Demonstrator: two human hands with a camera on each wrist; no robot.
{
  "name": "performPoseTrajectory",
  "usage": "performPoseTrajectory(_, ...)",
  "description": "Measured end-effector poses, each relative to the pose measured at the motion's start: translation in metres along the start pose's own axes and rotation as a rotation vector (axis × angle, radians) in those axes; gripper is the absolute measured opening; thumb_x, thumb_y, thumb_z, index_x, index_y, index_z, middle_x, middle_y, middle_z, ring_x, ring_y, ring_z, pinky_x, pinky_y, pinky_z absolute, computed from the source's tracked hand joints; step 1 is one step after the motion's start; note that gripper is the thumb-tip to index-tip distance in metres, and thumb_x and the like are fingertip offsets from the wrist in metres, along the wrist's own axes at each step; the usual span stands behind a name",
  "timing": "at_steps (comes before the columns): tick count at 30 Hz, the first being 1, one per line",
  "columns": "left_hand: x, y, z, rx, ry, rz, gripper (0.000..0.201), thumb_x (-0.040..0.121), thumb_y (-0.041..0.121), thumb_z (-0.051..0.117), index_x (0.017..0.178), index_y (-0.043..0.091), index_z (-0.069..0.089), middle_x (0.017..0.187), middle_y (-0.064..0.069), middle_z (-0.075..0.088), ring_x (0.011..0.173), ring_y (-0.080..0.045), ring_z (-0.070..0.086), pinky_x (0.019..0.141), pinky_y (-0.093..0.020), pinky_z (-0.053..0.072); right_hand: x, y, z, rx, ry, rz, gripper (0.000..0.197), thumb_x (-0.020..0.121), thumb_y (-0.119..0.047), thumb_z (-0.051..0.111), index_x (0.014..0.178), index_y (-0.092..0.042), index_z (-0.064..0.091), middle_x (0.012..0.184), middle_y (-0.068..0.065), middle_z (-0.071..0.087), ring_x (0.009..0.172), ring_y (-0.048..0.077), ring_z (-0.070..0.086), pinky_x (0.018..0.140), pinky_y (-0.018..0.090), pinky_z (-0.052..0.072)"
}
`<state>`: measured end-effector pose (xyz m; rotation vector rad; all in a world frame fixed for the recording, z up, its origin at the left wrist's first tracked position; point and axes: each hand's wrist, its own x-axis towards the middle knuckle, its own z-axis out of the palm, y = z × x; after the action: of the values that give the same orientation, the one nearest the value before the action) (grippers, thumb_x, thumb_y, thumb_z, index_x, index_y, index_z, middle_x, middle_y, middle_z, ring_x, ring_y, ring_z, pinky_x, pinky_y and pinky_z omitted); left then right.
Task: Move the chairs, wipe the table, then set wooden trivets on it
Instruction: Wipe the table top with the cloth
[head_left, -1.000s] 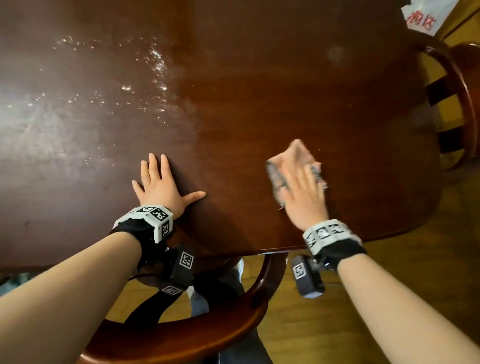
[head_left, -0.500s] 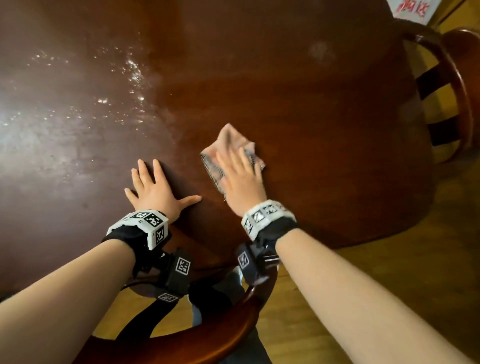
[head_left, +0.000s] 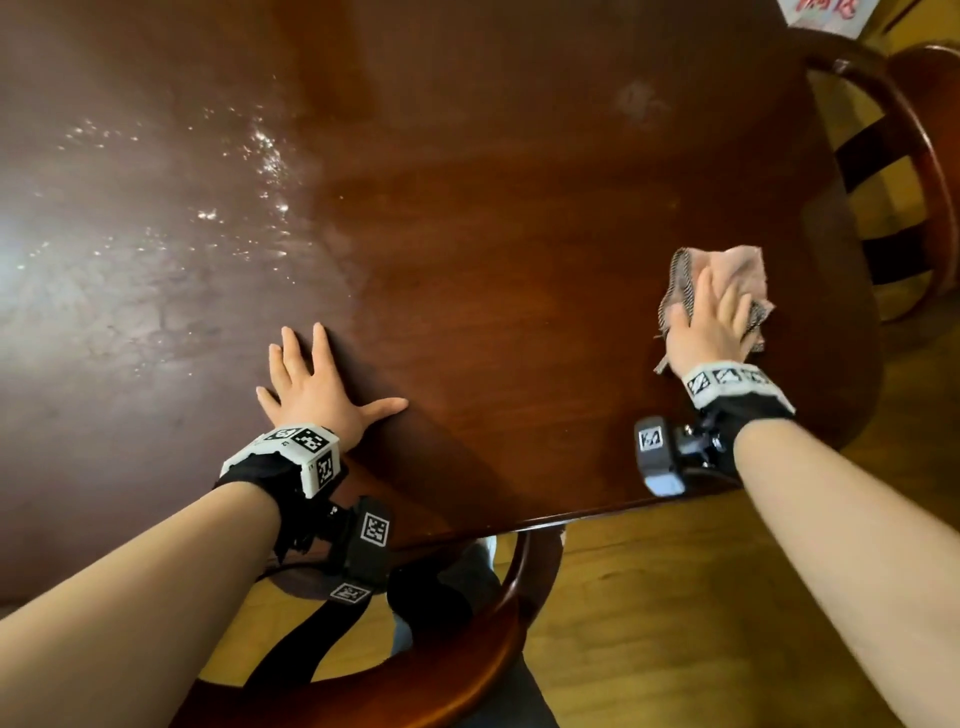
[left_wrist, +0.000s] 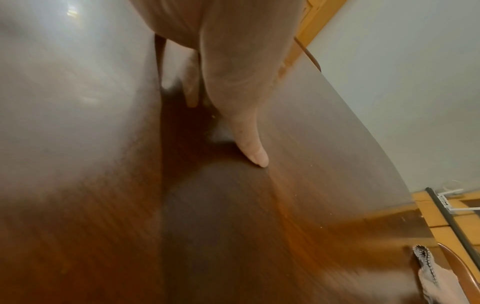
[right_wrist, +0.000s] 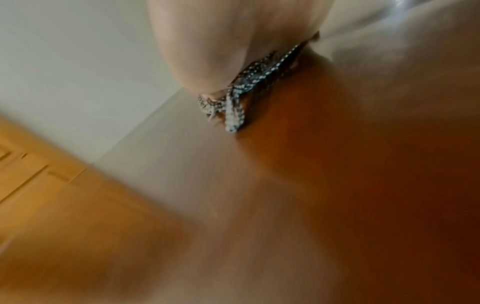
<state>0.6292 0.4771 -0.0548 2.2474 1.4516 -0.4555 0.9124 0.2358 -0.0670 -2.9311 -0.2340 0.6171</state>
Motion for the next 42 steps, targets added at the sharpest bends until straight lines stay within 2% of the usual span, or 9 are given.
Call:
performPoseTrajectory(3,0.001,-0.004,0.005,-0.011,0.029,0.015,0.127,0.057,0.075,0.067,0.151,0.026,-0.003,0.160,-0.005,-0.011,0.147,-0.027,-0.009,0.117,-0.055,0.007,0.045,-0.037,-0.020,0.008,-0.019,0.068,0.058,0.101,-0.041,0.024,0.152,-0.034,-0.002,0.161,0.000,-0.011,0.148,0.024,-0.012,0.118,0.054,-0.004)
performPoseTrajectory(7,0.004,-0.010,0.011,-0.018,0.053,0.031,0.126,0.057,0.078,0.063,0.151,0.028,-0.005,0.159,-0.005,-0.012,0.147,-0.026,-0.011,0.117,-0.055,0.002,0.057,-0.107,-0.010,-0.026,-0.088,-0.117,0.060,0.099,-0.039,0.029,0.152,-0.037,-0.001,0.161,0.000,-0.011,0.147,0.027,-0.013,0.117,0.056,-0.003)
performPoseTrajectory(11,0.002,-0.010,0.011,-0.017,0.049,0.049,0.125,0.058,0.079,0.061,0.151,0.027,-0.005,0.159,-0.005,-0.013,0.147,-0.026,-0.011,0.116,-0.055,0.002,-0.041,-0.168,0.046,-0.044,-0.039,-0.456,0.071,0.097,-0.029,0.039,0.151,-0.034,-0.007,0.161,0.000,-0.002,0.149,0.025,-0.003,0.116,0.054,0.003)
performPoseTrajectory(16,-0.001,-0.021,0.007,-0.011,0.032,0.151,0.119,0.066,0.075,0.061,0.152,0.023,-0.003,0.160,-0.005,-0.011,0.147,-0.025,-0.010,0.117,-0.054,0.003,-0.162,-0.150,0.098,-0.122,-0.144,-0.641,0.060,0.101,-0.033,0.031,0.150,-0.041,-0.002,0.159,-0.015,-0.008,0.147,0.013,-0.013,0.117,0.043,-0.008)
performPoseTrajectory(21,-0.015,-0.067,0.001,-0.026,-0.020,0.313,0.110,0.072,0.067,0.062,0.152,0.020,0.002,0.160,-0.005,-0.008,0.148,-0.023,-0.008,0.119,-0.047,0.005,-0.191,-0.065,0.092,-0.095,-0.060,-0.426,0.066,0.102,-0.035,0.026,0.140,-0.047,-0.026,0.159,-0.011,-0.014,0.147,0.015,-0.015,0.119,0.045,-0.003)
performPoseTrajectory(26,-0.031,-0.112,0.001,0.034,-0.014,0.390,0.104,0.077,0.064,0.059,0.152,0.018,0.004,0.160,-0.006,-0.008,0.148,-0.023,-0.008,0.119,-0.046,0.005,-0.181,-0.039,0.085,-0.006,-0.023,0.041,0.055,0.102,-0.042,0.018,0.151,-0.036,-0.006,0.161,0.000,-0.010,0.148,0.022,-0.012,0.119,0.053,-0.001)
performPoseTrajectory(30,-0.035,-0.122,0.005,0.035,-0.001,0.410,0.101,0.079,0.064,0.057,0.152,0.017,0.005,0.160,-0.006,-0.007,0.148,-0.023,-0.008,0.119,-0.047,0.004,-0.238,-0.117,0.122,-0.063,-0.006,-0.192,0.061,0.100,-0.032,0.029,0.151,-0.034,-0.004,0.161,0.002,-0.010,0.148,0.026,-0.009,0.115,0.061,0.005)
performPoseTrajectory(35,-0.030,-0.122,0.005,0.030,0.018,0.404,0.107,0.073,0.065,0.062,0.152,0.018,0.007,0.160,-0.005,-0.005,0.148,-0.022,-0.007,0.119,-0.048,0.003,-0.280,-0.123,0.138,-0.088,-0.158,-0.525,0.058,0.102,-0.035,0.023,0.149,-0.043,-0.011,0.153,-0.018,-0.023,0.145,0.012,-0.020,0.117,0.044,-0.009)
performPoseTrajectory(42,-0.028,-0.122,0.006,0.049,0.014,0.391,0.110,0.073,0.071,0.056,0.152,0.018,0.001,0.160,-0.003,-0.010,0.147,-0.019,-0.011,0.119,-0.047,0.000,-0.196,-0.025,0.091,-0.036,-0.039,-0.107,0.054,0.101,-0.042,0.016,0.150,-0.040,-0.008,0.160,-0.004,-0.014,0.147,0.018,-0.014,0.119,0.053,-0.003)
